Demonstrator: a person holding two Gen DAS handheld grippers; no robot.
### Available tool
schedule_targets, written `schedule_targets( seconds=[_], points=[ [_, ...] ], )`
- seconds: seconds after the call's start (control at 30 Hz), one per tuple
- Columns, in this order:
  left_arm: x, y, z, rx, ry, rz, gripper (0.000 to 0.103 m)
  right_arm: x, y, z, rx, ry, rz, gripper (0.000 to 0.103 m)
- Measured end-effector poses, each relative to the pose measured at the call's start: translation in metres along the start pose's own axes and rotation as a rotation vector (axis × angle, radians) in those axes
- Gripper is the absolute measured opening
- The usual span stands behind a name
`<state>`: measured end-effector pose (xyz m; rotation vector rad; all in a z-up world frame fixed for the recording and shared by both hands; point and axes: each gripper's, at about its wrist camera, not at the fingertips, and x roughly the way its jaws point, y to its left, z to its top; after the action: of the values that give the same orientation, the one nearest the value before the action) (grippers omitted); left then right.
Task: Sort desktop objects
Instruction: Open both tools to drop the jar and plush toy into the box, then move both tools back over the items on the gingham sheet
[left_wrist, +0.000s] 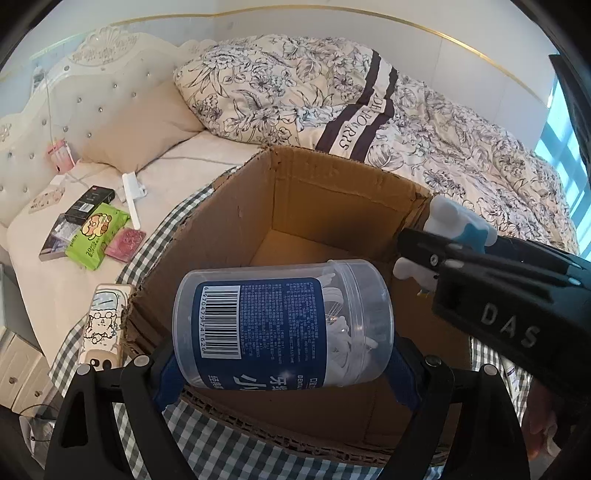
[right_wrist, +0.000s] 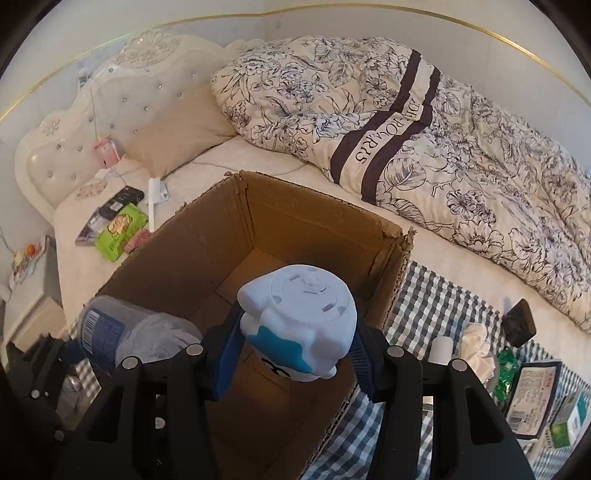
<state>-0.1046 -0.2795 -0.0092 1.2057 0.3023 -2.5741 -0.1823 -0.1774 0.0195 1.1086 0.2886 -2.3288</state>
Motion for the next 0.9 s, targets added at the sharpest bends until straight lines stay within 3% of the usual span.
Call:
schedule_targets(
  seconds=[0.03,0.07,0.1,0.43,0.9],
  points=[
    [0.0,0.0,0.0,0.001,0.0,0.001,0.09,-0.001,-0.001,0.001,0.01,-0.007,0.001,0.063],
    [0.0,-0.001,0.0,0.004,-0.001,0.006,0.095,-0.001,-0.002,0.001,0.018,-0.015,-0.001,0.086],
    [0.0,-0.002,0.0,0.003,0.002,0.016,0.102,-0.003,-0.005,0.001,0.034,-0.028,-0.012,0.092],
    [-0.014,-0.01,0.0,0.003,-0.021,0.012,0.103,-0.023,-0.027,-0.002,0.116,-0.048,0.001,0.092],
    [-0.065,-0.069,-0.002,0.094,-0.085,-0.012,0.103,-0.091,-0.081,-0.033,0.186,-0.093,-0.061,0.092]
  ],
)
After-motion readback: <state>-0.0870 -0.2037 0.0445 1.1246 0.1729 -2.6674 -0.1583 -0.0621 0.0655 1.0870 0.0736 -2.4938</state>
